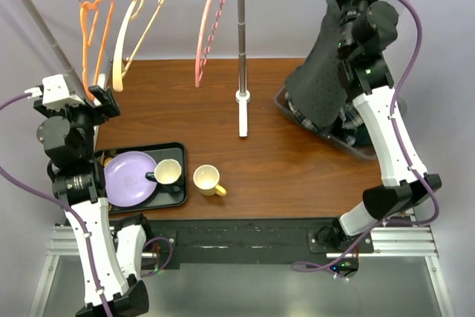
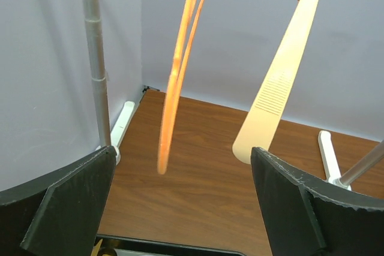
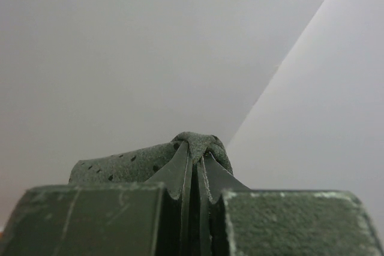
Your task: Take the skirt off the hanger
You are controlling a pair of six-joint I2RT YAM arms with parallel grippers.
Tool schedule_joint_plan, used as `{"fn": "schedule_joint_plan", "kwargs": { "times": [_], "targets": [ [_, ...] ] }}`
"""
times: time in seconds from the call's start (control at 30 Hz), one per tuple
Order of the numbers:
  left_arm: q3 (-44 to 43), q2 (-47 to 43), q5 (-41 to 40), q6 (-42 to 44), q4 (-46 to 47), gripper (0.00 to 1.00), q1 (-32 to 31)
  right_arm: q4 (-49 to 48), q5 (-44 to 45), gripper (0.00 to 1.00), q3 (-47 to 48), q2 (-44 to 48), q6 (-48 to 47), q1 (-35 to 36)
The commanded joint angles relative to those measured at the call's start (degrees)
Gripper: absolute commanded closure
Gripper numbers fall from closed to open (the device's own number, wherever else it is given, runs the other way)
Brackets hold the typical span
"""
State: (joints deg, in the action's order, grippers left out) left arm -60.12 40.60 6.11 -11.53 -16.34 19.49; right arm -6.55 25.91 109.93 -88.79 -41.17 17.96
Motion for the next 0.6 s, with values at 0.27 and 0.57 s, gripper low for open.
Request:
{"fn": "schedule_joint_plan", "kwargs": {
  "times": [0.27, 0.57],
  "targets": [
    [0.7, 2.5, -10.3, -1.0, 3.1, 0.02, -2.1, -11.8, -6.0, 1.00, 9.4, -6.8, -8.7, -4.4],
    [-0.6, 4.7, -15.4, -1.0, 1.0, 0.01, -3.0, -10.5, 0.3, 1.00, -8.0, -0.7, -6.0, -5.6]
  ]
}}
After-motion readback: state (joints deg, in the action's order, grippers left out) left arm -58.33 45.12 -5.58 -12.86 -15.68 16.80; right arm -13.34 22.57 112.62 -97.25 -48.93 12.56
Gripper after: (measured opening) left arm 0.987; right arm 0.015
